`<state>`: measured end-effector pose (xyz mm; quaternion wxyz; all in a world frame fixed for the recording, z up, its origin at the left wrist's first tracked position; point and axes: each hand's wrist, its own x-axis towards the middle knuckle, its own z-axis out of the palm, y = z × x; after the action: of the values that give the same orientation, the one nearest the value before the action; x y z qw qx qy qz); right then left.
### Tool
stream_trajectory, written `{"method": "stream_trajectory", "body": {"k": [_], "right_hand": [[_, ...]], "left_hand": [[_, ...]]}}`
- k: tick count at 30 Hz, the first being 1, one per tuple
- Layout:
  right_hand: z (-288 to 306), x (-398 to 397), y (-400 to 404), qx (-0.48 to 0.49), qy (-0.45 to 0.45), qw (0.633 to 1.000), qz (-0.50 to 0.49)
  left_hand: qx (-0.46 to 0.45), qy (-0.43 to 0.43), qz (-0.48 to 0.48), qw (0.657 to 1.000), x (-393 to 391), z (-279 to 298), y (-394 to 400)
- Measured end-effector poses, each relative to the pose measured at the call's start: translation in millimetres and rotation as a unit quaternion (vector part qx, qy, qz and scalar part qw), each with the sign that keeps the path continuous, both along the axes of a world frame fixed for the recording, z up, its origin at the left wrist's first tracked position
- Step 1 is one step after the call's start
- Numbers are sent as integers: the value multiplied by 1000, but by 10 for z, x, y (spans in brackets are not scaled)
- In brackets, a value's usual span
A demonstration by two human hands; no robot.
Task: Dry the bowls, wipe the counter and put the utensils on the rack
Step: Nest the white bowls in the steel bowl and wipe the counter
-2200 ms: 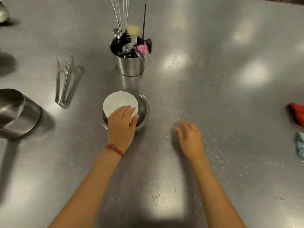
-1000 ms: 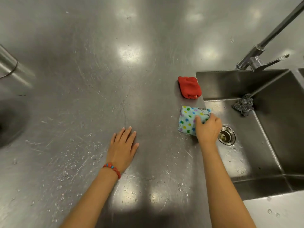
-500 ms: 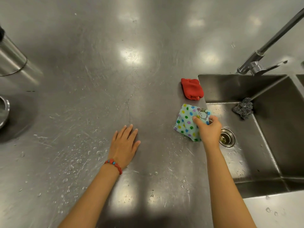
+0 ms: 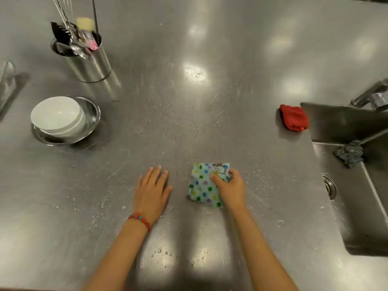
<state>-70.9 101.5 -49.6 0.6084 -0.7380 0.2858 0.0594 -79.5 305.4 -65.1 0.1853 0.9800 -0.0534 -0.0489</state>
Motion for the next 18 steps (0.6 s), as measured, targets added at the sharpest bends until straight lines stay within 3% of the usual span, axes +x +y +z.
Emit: {"method": "stream_trajectory", "body": {"k": [2, 5, 7, 11, 13, 18], "right_hand": [[-83, -66, 106, -164, -15, 986, 33], [-157, -116, 190, -411, -80, 902, 105], [-223, -101, 264, -458, -115, 863, 181], [-395, 7, 329, -532, -76, 798, 271], [-410, 206, 282, -546, -76, 788, 275], [-392, 592, 265, -533, -41, 804, 262]], "left_hand": [[12, 26, -1, 1000, -34, -68, 111], [20, 37, -5, 999, -52, -166, 214], [23, 39, -14, 999, -58, -180, 250], [33, 44, -29, 998, -41, -206, 278], [26, 40, -31, 998, -32, -199, 265], [7, 22, -47, 999, 65, -199, 188]]}}
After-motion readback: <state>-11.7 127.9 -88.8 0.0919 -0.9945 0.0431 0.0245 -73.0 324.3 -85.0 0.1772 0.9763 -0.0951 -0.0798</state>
